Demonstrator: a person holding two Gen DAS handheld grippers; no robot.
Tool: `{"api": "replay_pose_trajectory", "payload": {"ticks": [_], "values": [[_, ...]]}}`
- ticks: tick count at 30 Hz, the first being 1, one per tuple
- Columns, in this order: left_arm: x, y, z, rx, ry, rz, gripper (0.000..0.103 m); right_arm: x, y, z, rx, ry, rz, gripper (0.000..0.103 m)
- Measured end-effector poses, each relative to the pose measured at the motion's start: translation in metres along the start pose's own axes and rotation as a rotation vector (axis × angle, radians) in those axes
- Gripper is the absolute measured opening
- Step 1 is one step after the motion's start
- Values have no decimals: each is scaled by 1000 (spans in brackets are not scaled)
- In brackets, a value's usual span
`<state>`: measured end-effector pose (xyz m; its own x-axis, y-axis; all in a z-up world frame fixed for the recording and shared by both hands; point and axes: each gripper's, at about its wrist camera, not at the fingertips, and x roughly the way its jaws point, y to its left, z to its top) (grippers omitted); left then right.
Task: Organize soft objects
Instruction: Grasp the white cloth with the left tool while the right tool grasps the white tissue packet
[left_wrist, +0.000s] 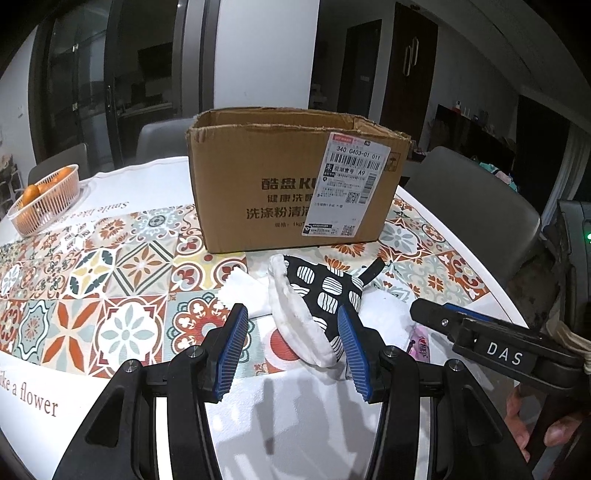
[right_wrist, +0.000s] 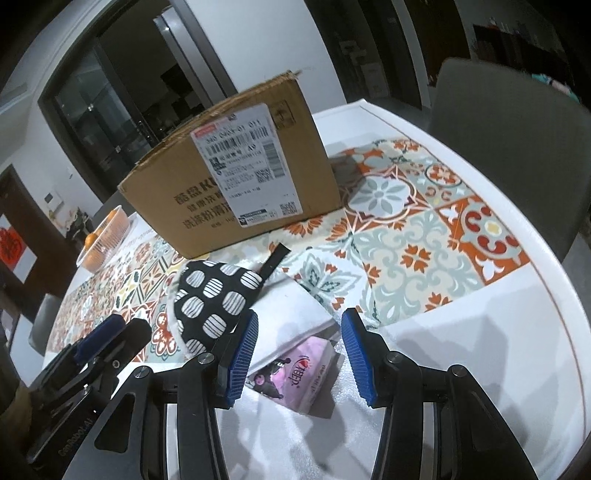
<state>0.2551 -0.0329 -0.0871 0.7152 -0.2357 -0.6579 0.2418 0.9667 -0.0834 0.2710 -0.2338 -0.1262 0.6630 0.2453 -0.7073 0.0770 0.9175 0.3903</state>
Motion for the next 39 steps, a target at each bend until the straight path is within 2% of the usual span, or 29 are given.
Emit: {"api": "replay_pose_trajectory", "payload": {"ticks": [12, 23, 25, 27, 32, 33, 37, 39], "values": [[20, 1, 7, -8, 11, -46, 50, 25, -11, 0, 106, 63, 61, 49], [43, 4, 11, -49, 55, -105, 49, 39, -16, 4, 169, 96, 98, 49], [47, 4, 11, -55, 61, -109, 48, 41, -16, 6, 171, 97, 102, 49], [49, 5, 11, -58, 65, -111, 40, 42, -16, 7, 168, 93, 101, 49], [52, 9, 10, -74, 71, -122, 34, 45, -11, 13, 136, 77, 82, 48], [52, 9, 10, -74, 70, -123, 33, 44, -10, 14, 129, 69, 76, 46], [53, 10, 10, -77, 70, -126, 29, 42, -4, 15, 83, 63, 66, 29], [53, 11, 10, -82, 69, -131, 22, 42, -1, 16, 62, 64, 62, 24]]}}
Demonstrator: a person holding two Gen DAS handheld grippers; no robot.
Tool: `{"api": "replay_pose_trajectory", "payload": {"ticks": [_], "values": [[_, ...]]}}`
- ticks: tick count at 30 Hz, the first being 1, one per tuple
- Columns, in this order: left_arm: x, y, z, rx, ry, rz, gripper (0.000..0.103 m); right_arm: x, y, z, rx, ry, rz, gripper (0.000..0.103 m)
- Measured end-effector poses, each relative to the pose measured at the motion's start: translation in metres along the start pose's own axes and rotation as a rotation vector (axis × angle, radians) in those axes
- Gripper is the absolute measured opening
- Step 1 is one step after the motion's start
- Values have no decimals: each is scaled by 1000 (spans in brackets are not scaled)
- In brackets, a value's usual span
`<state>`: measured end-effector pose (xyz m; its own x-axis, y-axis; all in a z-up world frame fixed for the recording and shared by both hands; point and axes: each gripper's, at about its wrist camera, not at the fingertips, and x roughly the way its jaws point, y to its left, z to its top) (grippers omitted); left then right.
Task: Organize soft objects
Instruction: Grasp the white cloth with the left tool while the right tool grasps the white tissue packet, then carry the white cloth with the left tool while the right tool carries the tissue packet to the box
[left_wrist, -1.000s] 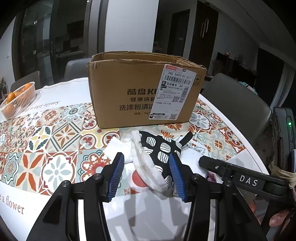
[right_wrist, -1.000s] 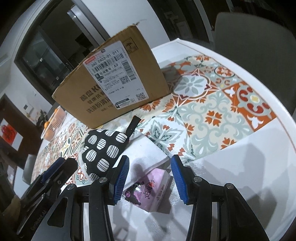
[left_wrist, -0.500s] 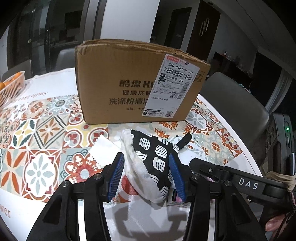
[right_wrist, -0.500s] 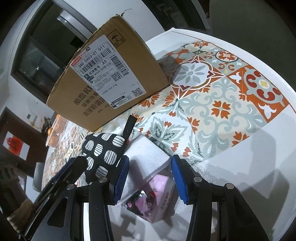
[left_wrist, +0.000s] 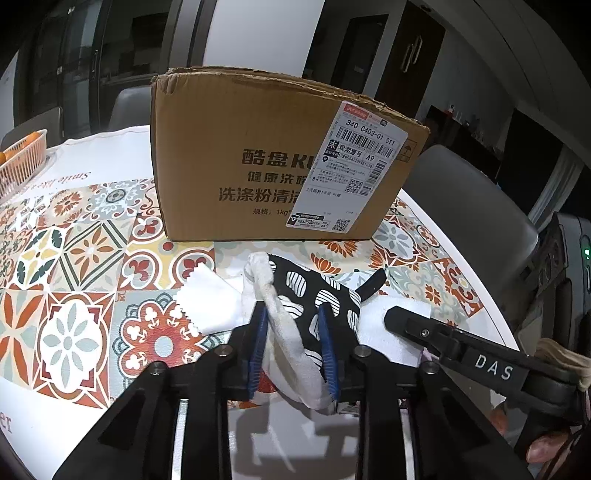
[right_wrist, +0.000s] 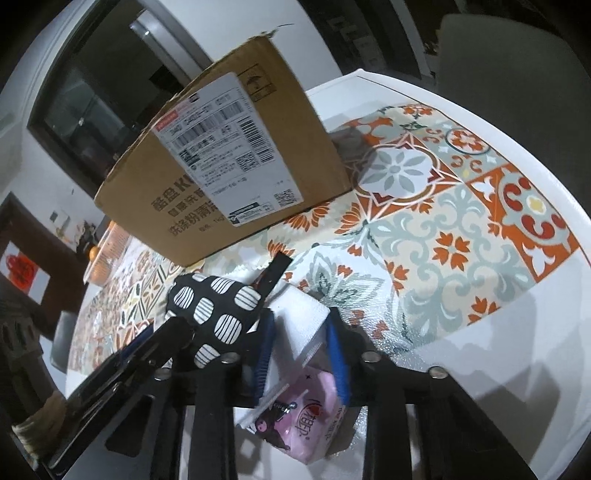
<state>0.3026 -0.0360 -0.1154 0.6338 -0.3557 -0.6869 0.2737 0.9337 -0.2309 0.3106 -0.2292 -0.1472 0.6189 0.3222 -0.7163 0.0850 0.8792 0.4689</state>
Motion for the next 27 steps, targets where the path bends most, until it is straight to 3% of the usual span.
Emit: {"api": "replay_pose_trajectory", "payload": {"ticks": [4, 7, 27], "values": [[0, 1, 1, -7, -3, -17, 16, -3, 8, 0, -41, -11, -7, 13], [-1, 1, 2, -7, -10, -22, 13, -8, 10, 1, -54, -26, -9, 10], [-58, -12, 15, 16, -155, 29, 12, -52, 29, 10, -100, -152, -15, 9]]}}
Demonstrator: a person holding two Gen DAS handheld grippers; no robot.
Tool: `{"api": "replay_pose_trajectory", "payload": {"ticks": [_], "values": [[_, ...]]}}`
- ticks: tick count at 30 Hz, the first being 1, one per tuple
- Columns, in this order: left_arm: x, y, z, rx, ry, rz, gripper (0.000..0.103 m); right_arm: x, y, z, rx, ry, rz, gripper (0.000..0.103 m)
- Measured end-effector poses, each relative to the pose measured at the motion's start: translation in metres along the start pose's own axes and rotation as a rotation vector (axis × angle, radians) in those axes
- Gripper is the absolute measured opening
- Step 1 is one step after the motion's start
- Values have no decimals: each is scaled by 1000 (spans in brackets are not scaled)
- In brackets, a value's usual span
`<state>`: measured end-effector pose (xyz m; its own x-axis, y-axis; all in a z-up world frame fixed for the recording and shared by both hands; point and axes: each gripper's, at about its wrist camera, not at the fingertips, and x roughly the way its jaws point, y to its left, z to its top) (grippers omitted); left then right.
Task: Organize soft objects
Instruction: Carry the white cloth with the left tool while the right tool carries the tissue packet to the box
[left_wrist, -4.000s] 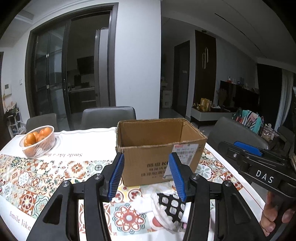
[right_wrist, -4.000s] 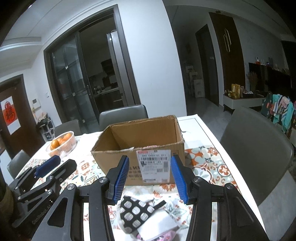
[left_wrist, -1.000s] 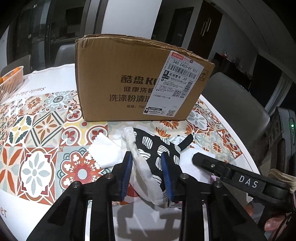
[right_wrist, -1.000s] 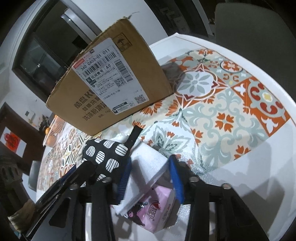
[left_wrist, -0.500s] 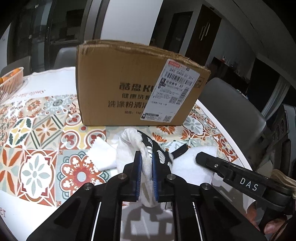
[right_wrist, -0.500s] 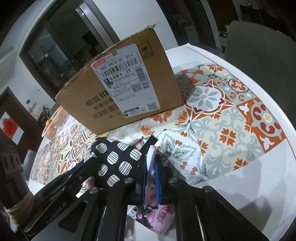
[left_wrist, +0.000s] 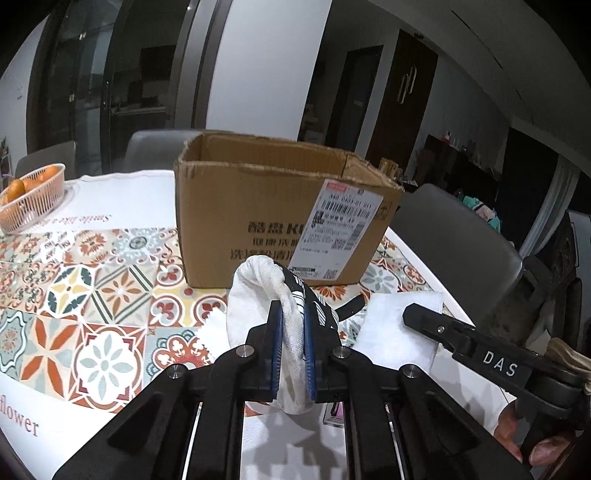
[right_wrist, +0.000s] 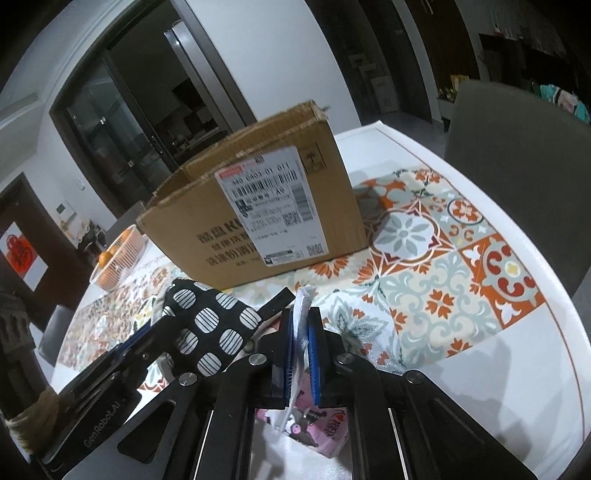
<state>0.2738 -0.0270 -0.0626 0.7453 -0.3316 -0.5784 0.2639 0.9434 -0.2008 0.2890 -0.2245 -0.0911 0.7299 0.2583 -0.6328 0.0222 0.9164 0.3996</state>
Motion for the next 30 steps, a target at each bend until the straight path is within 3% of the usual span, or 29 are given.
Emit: {"api": "replay_pose_trajectory", "payload": {"ticks": [30], "values": [[-81, -3, 52, 35, -256, 24, 12, -72, 56, 41, -111, -228, 66, 9]]}}
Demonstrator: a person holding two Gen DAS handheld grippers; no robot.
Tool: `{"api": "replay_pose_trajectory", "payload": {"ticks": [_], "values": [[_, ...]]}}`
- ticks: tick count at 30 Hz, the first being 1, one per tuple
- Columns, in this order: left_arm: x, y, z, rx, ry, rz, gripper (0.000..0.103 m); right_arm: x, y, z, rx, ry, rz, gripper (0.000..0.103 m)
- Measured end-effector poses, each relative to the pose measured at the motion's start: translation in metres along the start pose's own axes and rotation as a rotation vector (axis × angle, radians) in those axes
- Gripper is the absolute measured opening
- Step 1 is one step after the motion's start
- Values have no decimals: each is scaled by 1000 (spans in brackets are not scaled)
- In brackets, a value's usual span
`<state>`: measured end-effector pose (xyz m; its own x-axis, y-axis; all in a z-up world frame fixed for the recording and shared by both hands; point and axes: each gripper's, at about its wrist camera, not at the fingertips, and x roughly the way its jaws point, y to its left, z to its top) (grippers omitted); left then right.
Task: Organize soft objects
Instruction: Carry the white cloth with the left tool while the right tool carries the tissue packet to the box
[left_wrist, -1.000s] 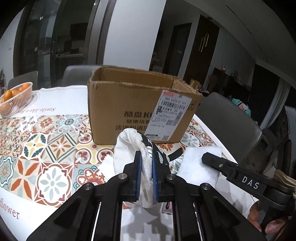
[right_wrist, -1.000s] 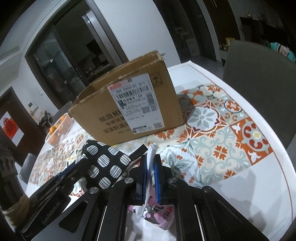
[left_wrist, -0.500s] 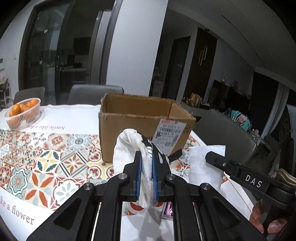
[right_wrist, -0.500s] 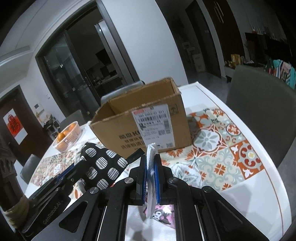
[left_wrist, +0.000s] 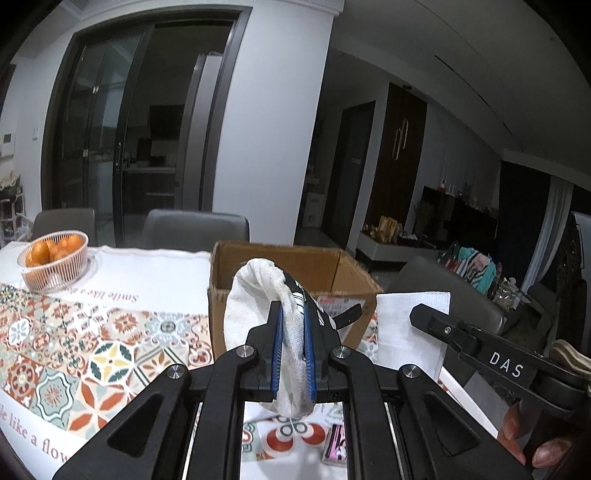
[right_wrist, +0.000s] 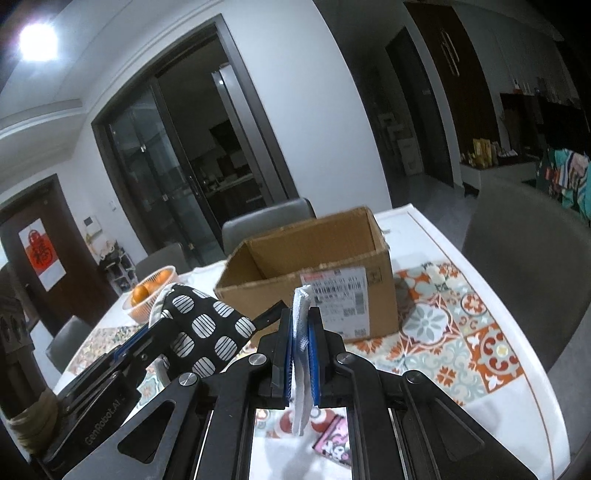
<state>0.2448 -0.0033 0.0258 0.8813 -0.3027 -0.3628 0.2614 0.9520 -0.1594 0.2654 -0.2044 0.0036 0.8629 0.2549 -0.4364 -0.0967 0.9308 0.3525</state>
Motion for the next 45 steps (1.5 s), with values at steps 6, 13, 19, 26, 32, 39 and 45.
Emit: {"api": "replay_pose_trajectory", "payload": {"ticks": [6, 13, 19, 26, 32, 39, 45], "values": [[0, 3, 16, 13, -43, -3, 12, -2, 8, 15, -23, -38, 11, 9], [1, 8, 30, 23, -82, -3, 12, -1, 16, 33, -55, -80, 21, 9], [5, 9, 44, 40, -119, 0, 12, 2, 23, 47, -84, -114, 30, 9], [14, 13, 58, 65, -153, 5, 12, 11, 31, 64, -114, -144, 37, 9], [28, 17, 65, 76, -161, 12, 12, 25, 32, 73, -131, -150, 44, 9], [53, 22, 66, 90, -144, 22, 12, 46, 30, 75, -148, -144, 37, 9], [80, 19, 66, 95, -112, 19, 12, 64, 25, 80, -153, -139, 19, 9]]}}
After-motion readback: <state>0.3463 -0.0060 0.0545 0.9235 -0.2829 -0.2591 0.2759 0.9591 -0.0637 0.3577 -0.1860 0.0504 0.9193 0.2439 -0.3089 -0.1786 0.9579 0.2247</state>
